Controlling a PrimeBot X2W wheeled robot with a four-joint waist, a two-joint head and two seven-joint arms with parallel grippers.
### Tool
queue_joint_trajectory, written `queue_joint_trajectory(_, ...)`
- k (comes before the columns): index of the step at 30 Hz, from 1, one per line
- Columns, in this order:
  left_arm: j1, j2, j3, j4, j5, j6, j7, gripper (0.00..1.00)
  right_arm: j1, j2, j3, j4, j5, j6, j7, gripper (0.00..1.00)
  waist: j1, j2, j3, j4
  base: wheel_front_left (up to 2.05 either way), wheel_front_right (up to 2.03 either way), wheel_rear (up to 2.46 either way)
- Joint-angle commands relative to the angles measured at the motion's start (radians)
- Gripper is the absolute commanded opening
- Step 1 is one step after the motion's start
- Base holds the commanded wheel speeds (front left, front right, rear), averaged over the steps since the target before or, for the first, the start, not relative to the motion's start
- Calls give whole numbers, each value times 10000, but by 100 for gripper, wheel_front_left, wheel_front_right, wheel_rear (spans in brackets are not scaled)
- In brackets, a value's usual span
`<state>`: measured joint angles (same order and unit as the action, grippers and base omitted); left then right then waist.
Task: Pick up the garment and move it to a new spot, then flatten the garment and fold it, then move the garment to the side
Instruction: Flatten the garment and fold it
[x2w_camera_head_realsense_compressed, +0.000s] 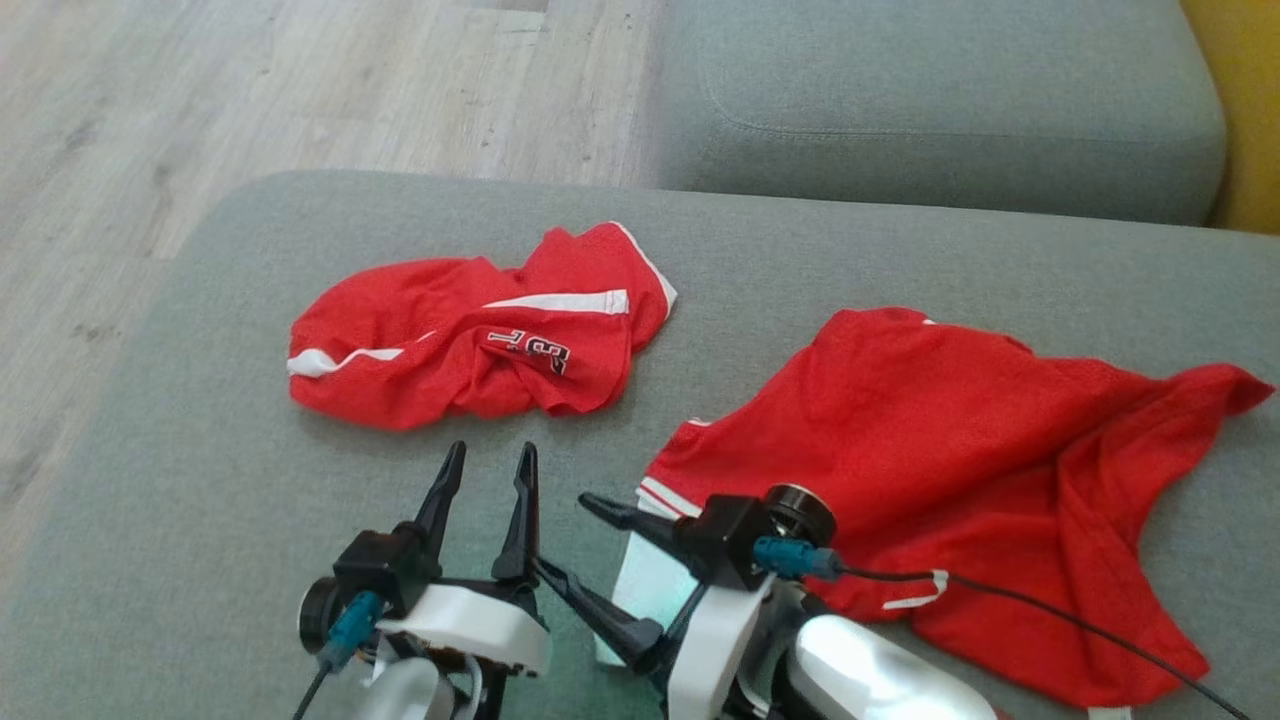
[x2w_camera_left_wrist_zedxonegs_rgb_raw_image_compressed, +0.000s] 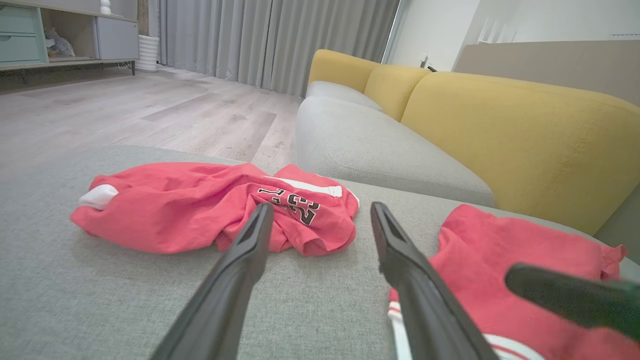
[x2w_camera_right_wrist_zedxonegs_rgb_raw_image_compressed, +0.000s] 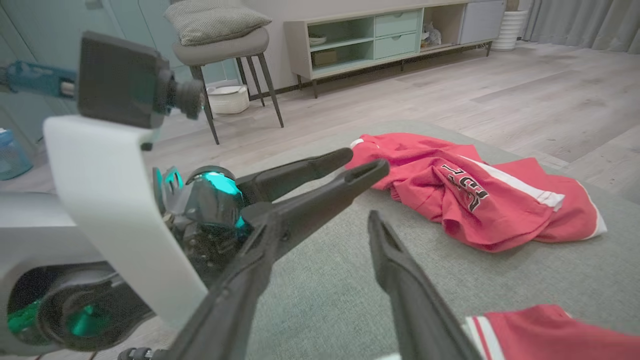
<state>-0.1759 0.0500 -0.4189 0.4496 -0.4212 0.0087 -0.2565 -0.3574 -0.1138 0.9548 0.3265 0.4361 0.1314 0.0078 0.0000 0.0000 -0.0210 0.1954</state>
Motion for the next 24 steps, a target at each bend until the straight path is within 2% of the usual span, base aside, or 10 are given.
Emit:
queue_joint_trajectory(1, -253, 16, 374, -315, 94, 6, -53, 100, -242, 224, -118, -302, 55, -7, -153, 100, 0, 0, 6, -77, 0, 0, 0)
queue_joint_trajectory(4, -241, 34, 453, -342, 109, 18, -53, 100, -319, 161, -380, -476, -38, -7, -342, 100, 0, 0, -6, -267, 0, 0, 0)
queue_joint_trajectory(7, -271, 35, 497, -394, 122, -1, -53, 100, -213, 48, -1298, -726, -255, -7, -683, 100, 0, 0, -18, -448, 0, 0, 0)
queue_joint_trajectory(10, -281, 31, 530, -498, 125, -7, -53, 100, 127, -82, -2727, -878, -785, -7, -1046, 100, 0, 0, -13, -668, 0, 0, 0)
queue_joint_trajectory(15, -211, 23, 549, -656, 125, -17, -53, 100, 1208, -97, -5696, -1187, -1974, -7, -1501, 100, 0, 0, 14, -1025, 0, 0, 0)
queue_joint_trajectory(20, -125, 13, 474, -801, 116, -34, -53, 100, 2733, 283, -8480, -1645, -2907, -7, -1784, 100, 0, 0, 87, -1241, 0, 0, 0)
queue_joint_trajectory(24, -30, 9, 428, -834, 102, -80, -53, 100, 3894, 551, -9923, -2099, -3381, -7, -2107, 100, 0, 0, 142, -1280, 0, 0, 0)
